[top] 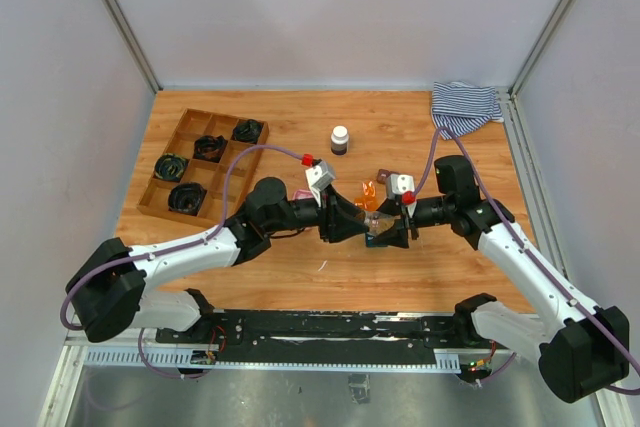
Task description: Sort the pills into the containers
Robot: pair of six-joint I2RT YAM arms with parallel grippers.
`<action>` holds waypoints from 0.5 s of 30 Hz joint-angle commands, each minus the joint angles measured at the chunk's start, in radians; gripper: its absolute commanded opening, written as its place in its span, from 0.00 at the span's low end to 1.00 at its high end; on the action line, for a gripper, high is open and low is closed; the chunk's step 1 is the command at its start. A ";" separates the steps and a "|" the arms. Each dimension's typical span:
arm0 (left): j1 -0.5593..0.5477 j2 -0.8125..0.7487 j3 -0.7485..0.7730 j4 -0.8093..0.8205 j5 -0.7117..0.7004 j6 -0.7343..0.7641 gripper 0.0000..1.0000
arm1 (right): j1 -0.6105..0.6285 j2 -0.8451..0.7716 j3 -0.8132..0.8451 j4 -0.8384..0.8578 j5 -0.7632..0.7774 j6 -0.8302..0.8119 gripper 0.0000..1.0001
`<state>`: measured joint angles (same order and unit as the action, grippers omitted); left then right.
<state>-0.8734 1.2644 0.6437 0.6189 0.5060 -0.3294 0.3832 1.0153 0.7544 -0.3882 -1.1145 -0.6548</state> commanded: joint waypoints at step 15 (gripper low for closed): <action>-0.067 -0.151 -0.006 -0.091 -0.438 -0.517 0.01 | 0.005 -0.011 0.016 0.009 -0.023 -0.009 0.01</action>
<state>-0.9524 1.1679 0.6163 0.5083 0.1810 -0.7547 0.3840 1.0149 0.7582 -0.3576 -1.1255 -0.6430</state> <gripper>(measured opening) 0.458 0.536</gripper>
